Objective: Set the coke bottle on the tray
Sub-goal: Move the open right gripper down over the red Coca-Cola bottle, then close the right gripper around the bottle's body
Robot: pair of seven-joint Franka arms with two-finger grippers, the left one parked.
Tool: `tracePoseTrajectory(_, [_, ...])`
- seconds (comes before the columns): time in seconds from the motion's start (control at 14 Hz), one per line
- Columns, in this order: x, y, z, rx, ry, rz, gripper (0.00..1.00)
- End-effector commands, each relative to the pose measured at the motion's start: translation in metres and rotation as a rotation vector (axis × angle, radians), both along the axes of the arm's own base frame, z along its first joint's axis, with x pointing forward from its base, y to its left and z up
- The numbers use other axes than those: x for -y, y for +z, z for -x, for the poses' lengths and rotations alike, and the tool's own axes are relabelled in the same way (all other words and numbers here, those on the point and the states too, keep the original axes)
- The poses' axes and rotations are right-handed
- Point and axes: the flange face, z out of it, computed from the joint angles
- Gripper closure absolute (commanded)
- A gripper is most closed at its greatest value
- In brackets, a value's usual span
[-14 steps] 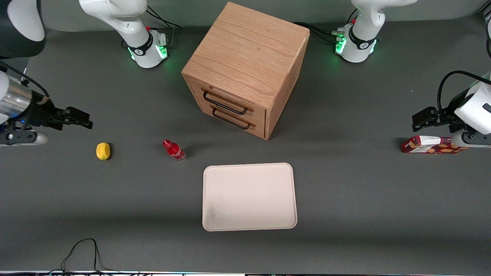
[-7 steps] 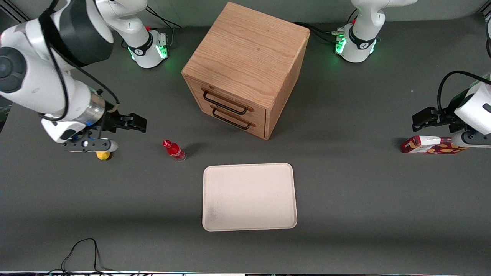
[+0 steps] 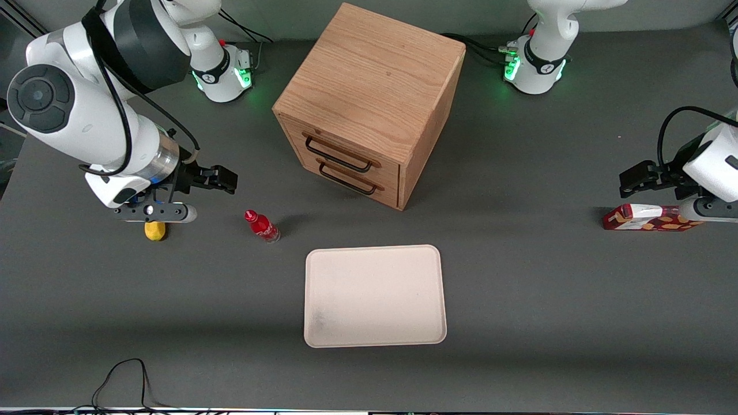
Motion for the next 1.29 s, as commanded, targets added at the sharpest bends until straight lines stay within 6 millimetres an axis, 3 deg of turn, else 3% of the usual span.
tracePoseTrajectory(0.0, [0.004,-0.009,0.014,-0.001,-0.011,-0.003,0.00])
tracePoseTrajectory(0.5, [0.012,-0.120,0.035,0.085,-0.025,-0.010,0.00])
tracePoseTrajectory(0.93, [0.013,-0.185,0.040,0.130,-0.005,-0.024,0.00])
tracePoseTrajectory(1.21, [0.007,-0.212,0.038,0.142,0.005,-0.027,0.00])
